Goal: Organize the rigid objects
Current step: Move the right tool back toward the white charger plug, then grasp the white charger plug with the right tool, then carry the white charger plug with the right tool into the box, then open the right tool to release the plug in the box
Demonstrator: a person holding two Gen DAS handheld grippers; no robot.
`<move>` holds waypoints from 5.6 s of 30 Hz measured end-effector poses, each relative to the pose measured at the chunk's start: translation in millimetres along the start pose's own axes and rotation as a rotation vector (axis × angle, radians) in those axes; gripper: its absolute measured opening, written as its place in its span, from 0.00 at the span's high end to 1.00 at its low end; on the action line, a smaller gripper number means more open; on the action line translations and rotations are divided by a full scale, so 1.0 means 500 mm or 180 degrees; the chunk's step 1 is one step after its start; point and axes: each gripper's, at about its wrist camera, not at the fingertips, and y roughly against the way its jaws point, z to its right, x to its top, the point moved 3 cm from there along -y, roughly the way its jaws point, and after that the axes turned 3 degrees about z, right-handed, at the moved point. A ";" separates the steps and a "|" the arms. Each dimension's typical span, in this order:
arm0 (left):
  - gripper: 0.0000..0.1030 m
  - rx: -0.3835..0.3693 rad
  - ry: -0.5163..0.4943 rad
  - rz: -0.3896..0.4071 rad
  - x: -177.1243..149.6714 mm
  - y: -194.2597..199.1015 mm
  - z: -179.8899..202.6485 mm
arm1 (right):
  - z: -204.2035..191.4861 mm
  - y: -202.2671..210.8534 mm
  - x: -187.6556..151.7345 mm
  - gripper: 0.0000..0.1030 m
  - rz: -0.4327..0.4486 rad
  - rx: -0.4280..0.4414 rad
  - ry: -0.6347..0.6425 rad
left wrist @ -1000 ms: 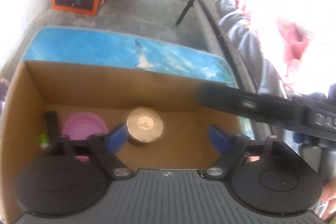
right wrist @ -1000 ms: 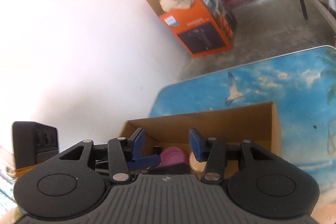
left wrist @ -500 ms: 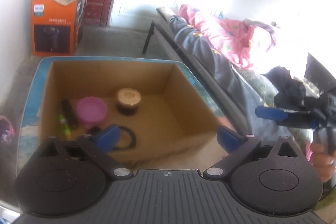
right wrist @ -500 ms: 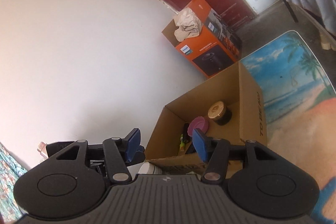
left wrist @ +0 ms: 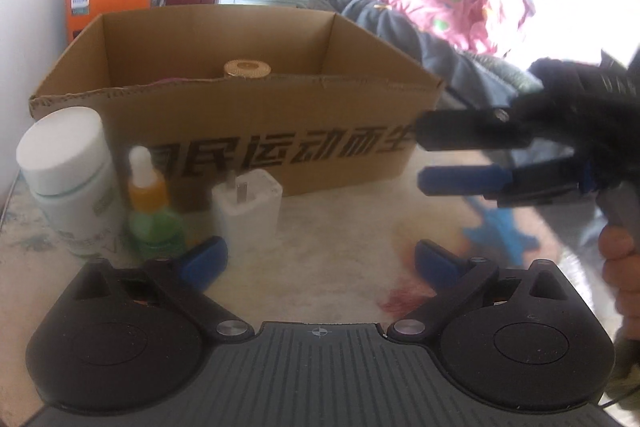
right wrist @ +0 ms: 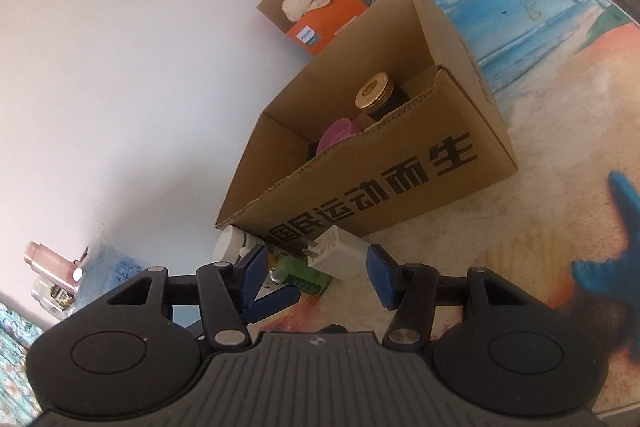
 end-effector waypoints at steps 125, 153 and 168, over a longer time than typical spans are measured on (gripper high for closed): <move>0.56 0.0061 -0.0574 0.0552 0.100 0.033 0.088 | -0.081 0.050 0.044 0.64 0.0163 0.0049 0.0504; 0.56 0.0016 0.0714 -0.0437 0.336 -0.314 -0.061 | 0.009 -0.240 0.388 0.63 -0.0507 -0.0520 0.0921; 0.56 0.0059 0.0737 -0.0663 0.364 -0.377 -0.072 | 0.015 -0.265 0.419 0.65 -0.0390 -0.0530 0.1080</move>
